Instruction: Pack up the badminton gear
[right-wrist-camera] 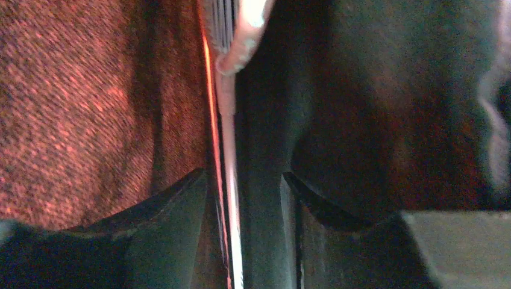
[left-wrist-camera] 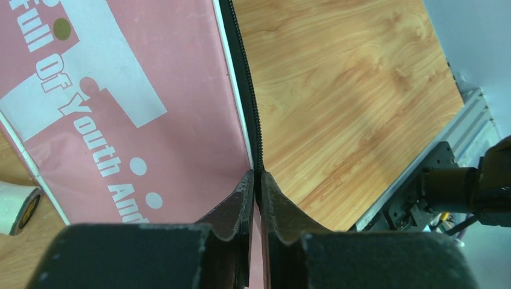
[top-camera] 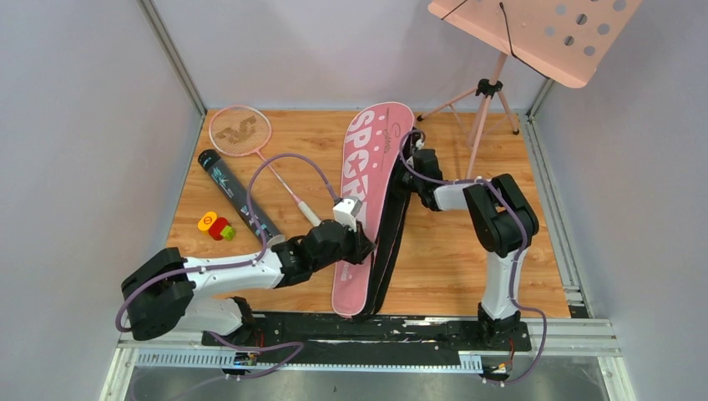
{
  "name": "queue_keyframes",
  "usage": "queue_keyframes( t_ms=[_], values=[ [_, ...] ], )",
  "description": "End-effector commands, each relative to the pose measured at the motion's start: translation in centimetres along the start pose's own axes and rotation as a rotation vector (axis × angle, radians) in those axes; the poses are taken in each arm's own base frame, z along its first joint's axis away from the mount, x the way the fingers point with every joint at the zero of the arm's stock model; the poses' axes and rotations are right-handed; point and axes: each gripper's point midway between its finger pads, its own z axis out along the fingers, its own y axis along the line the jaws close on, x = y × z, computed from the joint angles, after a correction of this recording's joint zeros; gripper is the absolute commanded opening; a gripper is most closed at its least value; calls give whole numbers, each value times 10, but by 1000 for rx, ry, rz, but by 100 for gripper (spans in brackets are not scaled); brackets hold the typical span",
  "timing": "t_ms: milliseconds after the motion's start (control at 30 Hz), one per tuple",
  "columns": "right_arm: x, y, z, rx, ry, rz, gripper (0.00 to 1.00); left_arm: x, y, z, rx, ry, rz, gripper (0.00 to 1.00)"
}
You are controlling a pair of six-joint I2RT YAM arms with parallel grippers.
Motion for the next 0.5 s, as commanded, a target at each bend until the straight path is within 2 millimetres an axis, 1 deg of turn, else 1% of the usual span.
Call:
queue_keyframes(
  t_ms=[0,33,67,200,267,367,400,433,467],
  values=[
    [-6,15,-23,68,4,-31,55,-25,2,7,-79,-61,36,16],
    [-3,13,-27,96,19,-32,57,-30,2,8,-93,-69,43,18],
    [-1,9,-32,132,33,-27,59,-29,5,8,-111,-57,51,19],
    [9,-6,-57,249,44,-2,60,-44,10,5,-184,-79,67,41],
    [11,-14,-72,315,28,0,60,-55,16,2,-241,-101,73,47],
    [10,-14,-95,360,-8,1,60,-68,31,-10,-366,-104,84,53],
    [11,-14,-103,375,-18,1,60,-75,39,-13,-415,-126,82,54],
    [11,-14,-111,389,-28,0,60,-79,44,-18,-447,-121,83,55],
    [13,-14,-119,398,-35,-4,60,-87,53,-21,-484,-135,75,55]
  ],
)
